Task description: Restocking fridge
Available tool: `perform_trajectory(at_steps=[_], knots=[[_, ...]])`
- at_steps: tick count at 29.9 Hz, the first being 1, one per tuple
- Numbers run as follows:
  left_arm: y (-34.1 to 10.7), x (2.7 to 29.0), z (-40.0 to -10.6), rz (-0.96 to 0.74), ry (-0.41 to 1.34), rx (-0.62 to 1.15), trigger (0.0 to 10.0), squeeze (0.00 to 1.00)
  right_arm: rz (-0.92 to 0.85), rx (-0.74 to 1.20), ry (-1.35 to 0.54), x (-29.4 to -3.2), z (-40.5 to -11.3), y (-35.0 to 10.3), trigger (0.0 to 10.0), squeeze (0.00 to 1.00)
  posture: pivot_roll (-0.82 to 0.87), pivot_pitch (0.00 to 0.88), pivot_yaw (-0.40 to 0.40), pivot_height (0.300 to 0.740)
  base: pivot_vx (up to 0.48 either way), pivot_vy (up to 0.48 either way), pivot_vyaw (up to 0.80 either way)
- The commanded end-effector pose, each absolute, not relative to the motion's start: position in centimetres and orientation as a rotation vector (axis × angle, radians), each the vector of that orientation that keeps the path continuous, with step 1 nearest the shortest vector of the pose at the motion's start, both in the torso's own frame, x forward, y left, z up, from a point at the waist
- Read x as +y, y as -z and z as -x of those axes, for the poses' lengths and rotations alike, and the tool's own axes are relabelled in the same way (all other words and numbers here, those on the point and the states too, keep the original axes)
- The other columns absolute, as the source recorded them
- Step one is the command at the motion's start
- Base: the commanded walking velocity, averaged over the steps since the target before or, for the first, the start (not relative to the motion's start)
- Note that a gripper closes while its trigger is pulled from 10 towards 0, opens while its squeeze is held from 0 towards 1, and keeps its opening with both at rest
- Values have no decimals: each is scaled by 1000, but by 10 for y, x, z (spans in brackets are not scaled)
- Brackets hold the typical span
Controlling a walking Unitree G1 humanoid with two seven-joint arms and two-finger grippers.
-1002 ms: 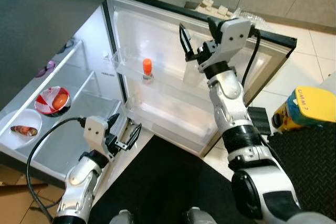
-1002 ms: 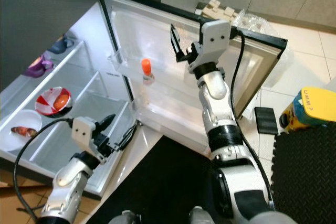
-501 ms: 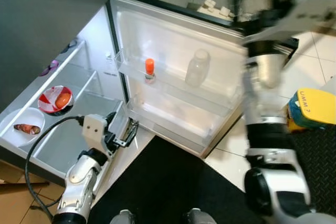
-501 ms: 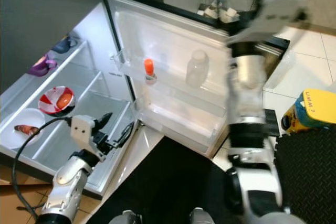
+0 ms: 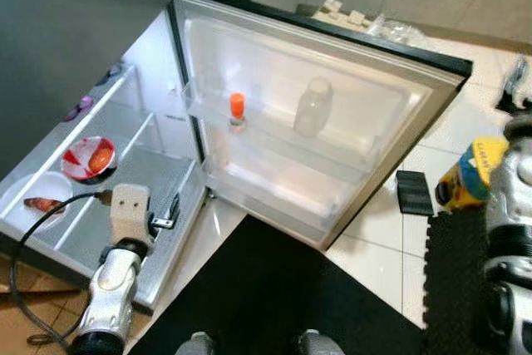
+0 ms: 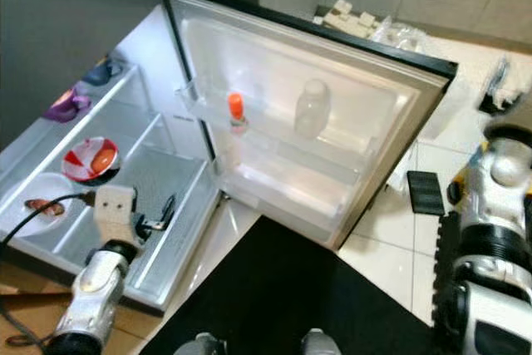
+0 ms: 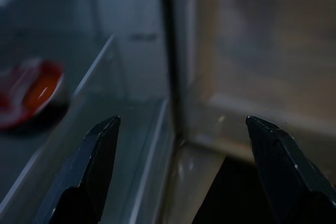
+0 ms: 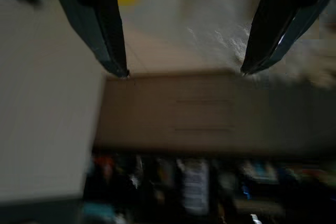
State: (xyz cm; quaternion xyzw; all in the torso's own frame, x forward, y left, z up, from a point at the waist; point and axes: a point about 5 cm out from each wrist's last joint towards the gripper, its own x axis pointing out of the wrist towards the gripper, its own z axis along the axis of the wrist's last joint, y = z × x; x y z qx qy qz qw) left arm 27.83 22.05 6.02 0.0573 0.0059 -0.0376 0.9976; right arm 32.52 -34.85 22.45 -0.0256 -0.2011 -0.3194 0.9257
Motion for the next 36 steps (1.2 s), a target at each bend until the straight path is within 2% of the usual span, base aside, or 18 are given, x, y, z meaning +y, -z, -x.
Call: perform_trajectory(at_steps=[1, 6, 9, 11, 12, 13, 14, 15, 17, 18, 25, 26, 28, 29, 33, 34, 36], knots=[[-47, 227, -270, -142, 70, 70, 10000, 0, 12, -317, 669, -358, -319, -197, 10000, 0, -130, 165, 16, 725, 0, 0, 0], [-36, 220, -263, -124, 113, 105, 10000, 0, -63, -220, 578, -352, -319, -168, 10000, 0, -138, 169, 30, 725, 0, 0, 0], [-34, 207, -261, -74, 202, 101, 10000, 0, -34, -169, 482, -341, -327, -161, 10000, 0, -141, 176, 39, 725, 0, 0, 0], [-36, 196, -262, -56, 276, 84, 10000, 0, -77, -167, 414, -337, -332, -162, 10000, 0, -135, 179, 37, 725, 0, 0, 0], [-37, 192, -263, -54, 300, 75, 10000, 0, -106, -178, 392, -338, -334, -164, 9451, 0, -133, 179, 36, 725, 0, 0, 0], [-39, 189, -264, -49, 319, 63, 10000, 0, -126, -198, 386, -339, -335, -168, 8392, 0, -131, 179, 34, 725, 0, 0, 0], [-40, 187, -265, -47, 327, 56, 10000, 0, -136, -213, 386, -341, -335, -170, 8392, 0, -131, 179, 34, 725, 0, 0, 0], [-42, 185, -266, -46, 335, 46, 10000, 0, -149, -215, 413, -344, -335, -173, 1686, 0, -126, 181, 31, 725, 0, 0, 0], [-43, 184, -267, -46, 340, 41, 10000, 0, -157, -214, 432, -346, -335, -174, 1686, 0, -126, 181, 31, 725, 0, 0, 0], [-46, 182, -268, -46, 353, 28, 10000, 0, -167, -213, 429, -347, -337, -177, 0, 0, -122, 180, 29, 725, 0, 0, 0], [-55, 178, -272, -54, 397, -13, 10000, 0, -165, -218, 317, -334, -352, -190, 0, 0, -112, 181, 26, 725, 0, 0, 0], [-55, 179, -272, -55, 400, -13, 10000, 0, -167, -219, 281, -329, -355, -192, 588, 0, -111, 181, 26, 725, 0, 0, 0], [-55, 179, -272, -54, 401, -13, 10000, 0, -169, -219, 257, -326, -357, -193, 588, 0, -111, 181, 26, 725, 0, 0, 0], [-54, 180, -271, -55, 400, -10, 10000, 0, -172, -218, 225, -323, -359, -193, 1137, 0, -109, 182, 28, 725, 0, 0, 0], [-51, 182, -269, -60, 398, 6, 10000, 0, -166, -204, 110, -308, -364, -191, 745, 0, -112, 183, 30, 725, 0, 0, 0], [-50, 182, -268, -62, 400, 11, 10000, 0, -165, -202, 64, -302, -366, -190, 196, 0, -112, 182, 29, 725, 0, 0, 0], [-49, 182, -267, -64, 401, 15, 10000, 0, -168, -201, 13, -295, -367, -188, 0, 0, -112, 184, 30, 725, 0, 0, 0]])
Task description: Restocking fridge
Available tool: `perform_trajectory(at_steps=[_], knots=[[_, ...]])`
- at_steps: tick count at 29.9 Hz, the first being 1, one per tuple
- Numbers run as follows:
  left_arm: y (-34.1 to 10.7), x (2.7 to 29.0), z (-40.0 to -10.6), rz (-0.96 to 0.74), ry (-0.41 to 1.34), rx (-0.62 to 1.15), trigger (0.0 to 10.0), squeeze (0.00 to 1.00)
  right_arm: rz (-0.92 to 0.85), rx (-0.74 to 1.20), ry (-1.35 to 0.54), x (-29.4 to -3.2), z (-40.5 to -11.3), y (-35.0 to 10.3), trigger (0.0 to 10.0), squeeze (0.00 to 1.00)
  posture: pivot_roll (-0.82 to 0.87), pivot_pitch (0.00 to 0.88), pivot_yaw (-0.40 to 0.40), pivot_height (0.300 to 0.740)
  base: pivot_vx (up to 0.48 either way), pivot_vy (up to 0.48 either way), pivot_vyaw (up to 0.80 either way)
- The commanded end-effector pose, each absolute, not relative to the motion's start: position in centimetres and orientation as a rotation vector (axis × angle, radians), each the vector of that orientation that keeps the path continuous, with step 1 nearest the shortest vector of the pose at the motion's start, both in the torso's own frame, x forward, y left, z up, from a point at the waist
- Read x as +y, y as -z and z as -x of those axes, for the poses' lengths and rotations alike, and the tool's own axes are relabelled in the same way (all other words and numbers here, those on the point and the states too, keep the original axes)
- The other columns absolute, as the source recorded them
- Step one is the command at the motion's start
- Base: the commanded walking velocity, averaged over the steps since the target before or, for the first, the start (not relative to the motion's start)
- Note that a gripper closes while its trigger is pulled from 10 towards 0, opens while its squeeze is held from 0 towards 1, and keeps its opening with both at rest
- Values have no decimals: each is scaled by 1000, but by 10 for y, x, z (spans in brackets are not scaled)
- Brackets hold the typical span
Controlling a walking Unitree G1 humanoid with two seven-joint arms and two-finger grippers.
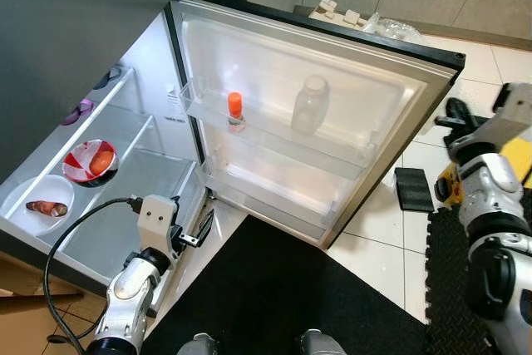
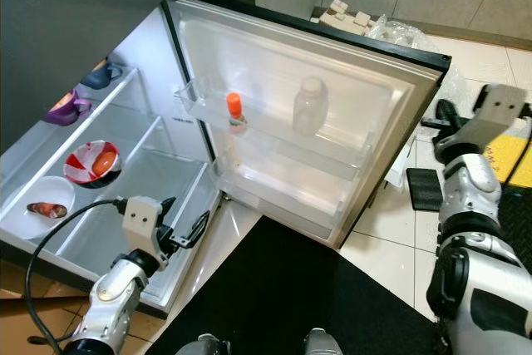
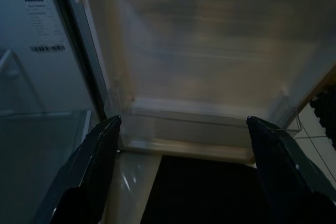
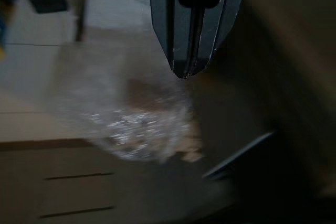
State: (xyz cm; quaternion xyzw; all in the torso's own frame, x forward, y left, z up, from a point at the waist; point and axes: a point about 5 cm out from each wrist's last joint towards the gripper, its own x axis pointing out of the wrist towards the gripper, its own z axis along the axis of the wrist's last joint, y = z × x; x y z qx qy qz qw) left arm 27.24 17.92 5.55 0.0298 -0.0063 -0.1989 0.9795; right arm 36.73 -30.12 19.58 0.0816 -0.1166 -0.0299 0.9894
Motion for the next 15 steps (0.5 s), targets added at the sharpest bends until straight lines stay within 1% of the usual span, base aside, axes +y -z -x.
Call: perform_trajectory(at_steps=[1, 6, 8, 10, 13, 15], knots=[[-48, 182, -266, -65, 403, 19, 10000, 0, -164, -201, -55, -287, -369, -185, 0, 0, -113, 184, 29, 725, 0, 0, 0], [-47, 182, -265, -67, 406, 23, 10000, 0, -181, -217, -246, -265, -368, -176, 0, 0, -109, 184, 28, 725, 0, 0, 0], [-47, 182, -265, -67, 406, 23, 10000, 0, -186, -223, -270, -263, -367, -176, 0, 0, -109, 183, 28, 725, 0, 0, 0], [-47, 183, -265, -71, 406, 24, 10000, 0, -221, -245, -366, -255, -366, -175, 0, 0, -109, 181, 30, 725, 0, 0, 0], [-47, 184, -265, -72, 406, 25, 10000, 0, -233, -252, -402, -252, -365, -175, 0, 0, -109, 180, 31, 725, 0, 0, 0], [-46, 185, -264, -75, 404, 29, 10000, 0, -267, -268, -553, -239, -361, -174, 0, 0, -111, 177, 35, 725, 0, 0, 0]])
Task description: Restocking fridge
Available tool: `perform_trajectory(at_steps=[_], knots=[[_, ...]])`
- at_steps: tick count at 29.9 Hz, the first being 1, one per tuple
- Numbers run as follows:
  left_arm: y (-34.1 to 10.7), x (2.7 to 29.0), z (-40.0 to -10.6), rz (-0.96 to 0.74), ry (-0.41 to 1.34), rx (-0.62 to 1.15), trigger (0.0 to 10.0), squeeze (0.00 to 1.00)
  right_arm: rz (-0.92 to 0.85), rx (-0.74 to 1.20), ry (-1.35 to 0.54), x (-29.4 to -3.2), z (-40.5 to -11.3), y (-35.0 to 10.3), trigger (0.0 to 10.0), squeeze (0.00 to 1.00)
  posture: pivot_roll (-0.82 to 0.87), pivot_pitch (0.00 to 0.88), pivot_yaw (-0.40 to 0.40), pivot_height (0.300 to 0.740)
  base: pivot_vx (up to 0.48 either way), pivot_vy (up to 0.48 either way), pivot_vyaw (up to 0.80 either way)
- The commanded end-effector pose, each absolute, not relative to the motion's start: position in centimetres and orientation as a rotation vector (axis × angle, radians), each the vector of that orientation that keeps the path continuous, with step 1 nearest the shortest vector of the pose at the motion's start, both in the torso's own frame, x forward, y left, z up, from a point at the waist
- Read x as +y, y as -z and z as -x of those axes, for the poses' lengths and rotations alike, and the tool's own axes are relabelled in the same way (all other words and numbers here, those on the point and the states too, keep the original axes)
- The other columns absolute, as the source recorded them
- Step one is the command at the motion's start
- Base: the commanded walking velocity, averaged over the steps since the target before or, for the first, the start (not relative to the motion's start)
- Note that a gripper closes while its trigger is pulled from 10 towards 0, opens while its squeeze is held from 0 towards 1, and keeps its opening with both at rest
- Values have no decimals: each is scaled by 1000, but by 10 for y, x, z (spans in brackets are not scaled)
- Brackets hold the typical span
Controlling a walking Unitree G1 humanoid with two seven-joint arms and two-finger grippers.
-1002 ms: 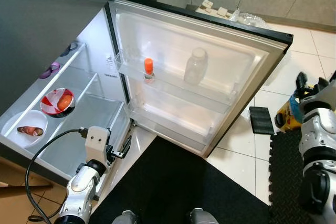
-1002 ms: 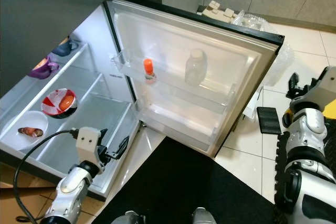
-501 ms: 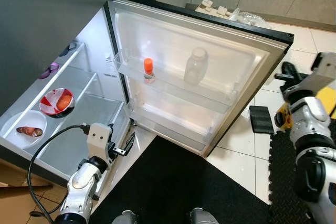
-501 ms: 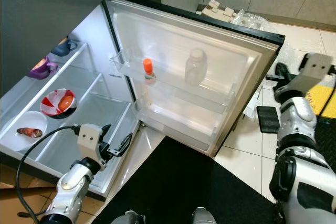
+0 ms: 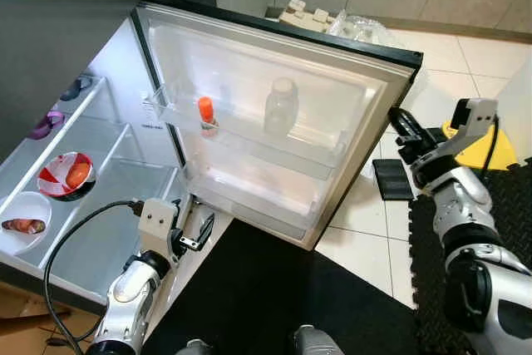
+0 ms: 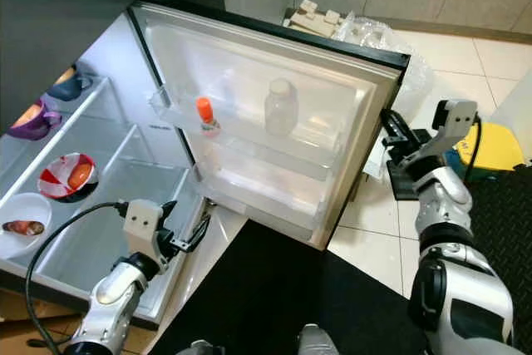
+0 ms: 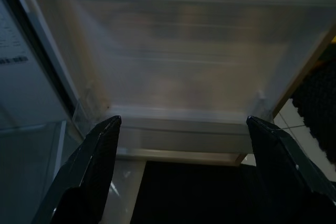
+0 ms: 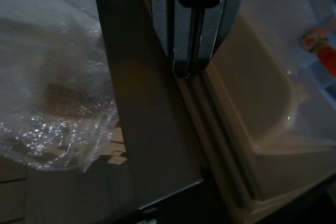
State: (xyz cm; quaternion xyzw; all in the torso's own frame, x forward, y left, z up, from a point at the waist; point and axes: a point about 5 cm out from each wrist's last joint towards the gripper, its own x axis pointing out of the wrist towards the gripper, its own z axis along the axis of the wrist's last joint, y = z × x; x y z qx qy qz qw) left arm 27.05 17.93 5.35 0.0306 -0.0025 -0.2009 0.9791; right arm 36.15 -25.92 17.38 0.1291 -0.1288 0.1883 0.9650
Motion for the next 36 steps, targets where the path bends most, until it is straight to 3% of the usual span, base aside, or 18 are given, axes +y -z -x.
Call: perform_trajectory(at_steps=[1, 6, 7, 8, 10, 12, 13, 15, 16, 17, 29, 30, 33, 35, 36], knots=[[-46, 185, -264, -75, 404, 31, 10000, 0, -277, -274, -603, -235, -359, -174, 0, 0, -111, 177, 35, 725, 0, 0, 0], [-41, 188, -262, -79, 386, 54, 10000, 0, -363, -301, -834, -218, -342, -179, 0, 0, -114, 174, 36, 725, 0, 0, 0], [-39, 191, -261, -72, 366, 65, 10000, 0, -393, -305, -914, -215, -332, -182, 1686, 0, -115, 174, 36, 725, 0, 0, 0], [-39, 191, -261, -72, 366, 65, 10000, 0, -393, -305, -914, -215, -332, -182, 1686, 0, -115, 174, 36, 725, 0, 0, 0], [-34, 195, -259, -54, 326, 86, 10000, 0, -517, -345, -1093, -211, -307, -199, 4118, 0, -120, 173, 39, 725, 0, 0, 0], [-34, 195, -259, -54, 326, 86, 10000, 0, -517, -345, -1093, -211, -307, -199, 4118, 0, -120, 173, 39, 725, 0, 0, 0], [-30, 198, -256, -42, 311, 102, 10000, 0, -603, -445, -1148, -215, -293, -223, 3333, 0, -123, 174, 43, 725, 0, 0, 0], [-28, 198, -255, -39, 309, 108, 10000, 0, -619, -484, -1149, -218, -290, -231, 3333, 0, -126, 173, 44, 725, 0, 0, 0], [-26, 199, -253, -40, 310, 121, 10000, 0, -629, -548, -1153, -222, -287, -246, 8824, 0, -129, 174, 46, 725, 0, 0, 0], [-22, 199, -250, -42, 309, 135, 10000, 0, -640, -610, -1162, -226, -282, -261, 10000, 0, -129, 175, 47, 725, 0, 0, 0], [9, 212, -221, -47, 233, 280, 10000, 0, -682, -852, -1240, -233, -247, -319, 10000, 0, -132, 184, 46, 725, 0, 0, 0], [12, 213, -217, -44, 221, 295, 10000, 0, -672, -855, -1194, -236, -248, -321, 10000, 0, -138, 185, 46, 725, 0, 0, 0], [20, 218, -208, -41, 179, 330, 10000, 0, -533, -623, -876, -248, -283, -297, 10000, 0, -140, 184, 46, 725, 0, 0, 0], [23, 220, -206, -43, 169, 340, 10000, 0, -496, -538, -794, -249, -293, -286, 10000, 0, -139, 184, 46, 725, 0, 0, 0], [30, 226, -198, -39, 116, 384, 10000, 0, -494, -426, -599, -259, -311, -260, 10000, 0, -139, 183, 43, 725, 0, 0, 0]])
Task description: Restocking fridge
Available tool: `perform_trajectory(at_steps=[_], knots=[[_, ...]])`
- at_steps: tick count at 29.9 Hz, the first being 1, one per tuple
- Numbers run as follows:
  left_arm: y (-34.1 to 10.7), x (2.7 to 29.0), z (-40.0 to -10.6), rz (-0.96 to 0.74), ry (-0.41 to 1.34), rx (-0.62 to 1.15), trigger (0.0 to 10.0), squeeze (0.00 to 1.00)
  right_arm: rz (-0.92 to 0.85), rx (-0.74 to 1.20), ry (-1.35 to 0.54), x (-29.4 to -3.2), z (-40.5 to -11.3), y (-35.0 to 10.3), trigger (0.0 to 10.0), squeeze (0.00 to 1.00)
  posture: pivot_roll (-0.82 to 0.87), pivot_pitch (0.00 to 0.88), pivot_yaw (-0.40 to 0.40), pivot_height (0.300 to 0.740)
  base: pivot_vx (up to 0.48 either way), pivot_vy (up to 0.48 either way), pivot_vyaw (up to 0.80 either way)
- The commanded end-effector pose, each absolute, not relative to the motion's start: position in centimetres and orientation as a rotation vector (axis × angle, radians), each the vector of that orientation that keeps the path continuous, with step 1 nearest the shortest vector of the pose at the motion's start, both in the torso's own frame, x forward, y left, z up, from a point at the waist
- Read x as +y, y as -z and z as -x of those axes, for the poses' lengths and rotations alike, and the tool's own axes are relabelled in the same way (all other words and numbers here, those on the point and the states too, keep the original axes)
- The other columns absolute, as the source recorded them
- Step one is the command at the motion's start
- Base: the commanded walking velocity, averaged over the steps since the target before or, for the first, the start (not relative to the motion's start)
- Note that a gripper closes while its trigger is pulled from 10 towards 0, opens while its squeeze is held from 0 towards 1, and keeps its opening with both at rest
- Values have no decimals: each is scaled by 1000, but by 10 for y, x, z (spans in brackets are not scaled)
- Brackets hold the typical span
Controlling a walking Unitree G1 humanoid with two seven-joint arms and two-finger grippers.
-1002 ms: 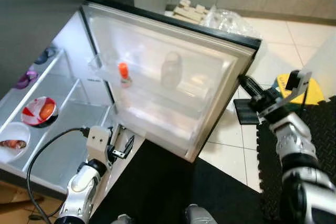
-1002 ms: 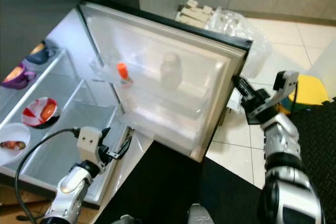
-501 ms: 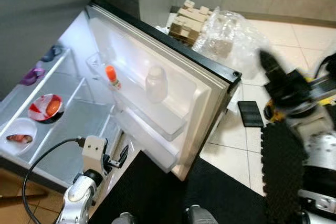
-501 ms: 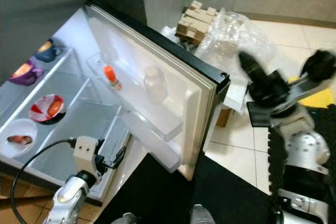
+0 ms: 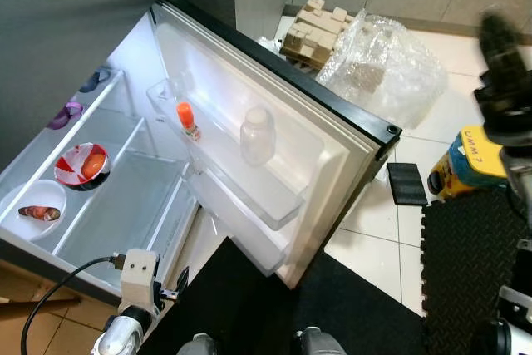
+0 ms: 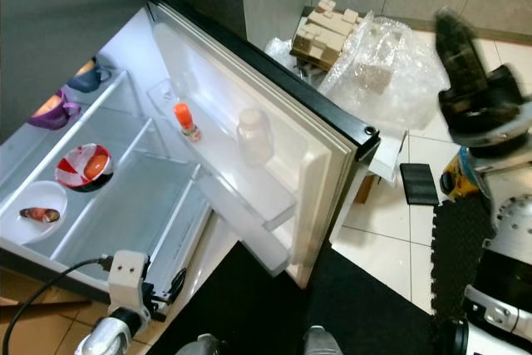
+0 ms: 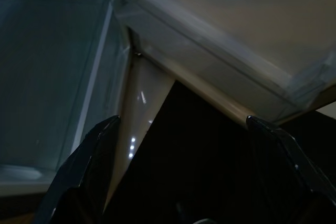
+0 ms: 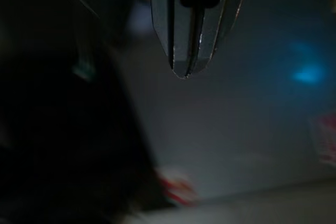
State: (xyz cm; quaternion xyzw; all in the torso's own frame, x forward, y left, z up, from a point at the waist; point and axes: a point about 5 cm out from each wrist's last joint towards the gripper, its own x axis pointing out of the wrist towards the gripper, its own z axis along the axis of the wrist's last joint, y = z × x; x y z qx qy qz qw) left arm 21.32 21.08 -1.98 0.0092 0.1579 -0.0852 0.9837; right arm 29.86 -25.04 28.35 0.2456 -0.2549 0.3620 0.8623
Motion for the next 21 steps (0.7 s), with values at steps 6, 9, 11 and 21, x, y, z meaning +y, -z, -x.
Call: perform_trajectory(at_steps=[6, 9, 11, 21], knots=[[43, 240, -180, -26, -4, 471, 10000, 0, -463, -278, -284, -283, -327, -212, 10000, 0, -135, 183, 40, 725, 0, 0, 0], [53, 247, -163, -46, -34, 545, 10000, 0, -492, -213, -170, -296, -321, -179, 10000, 0, -126, 179, 37, 725, 0, 0, 0], [55, 247, -159, -50, -34, 563, 10000, 0, -503, -180, -159, -297, -319, -169, 10000, 0, -126, 179, 37, 725, 0, 0, 0], [73, 254, -129, -42, -104, 722, 10000, 0, -676, -18, -538, -234, -306, -124, 10000, 0, -125, 176, 45, 725, 0, 0, 0]])
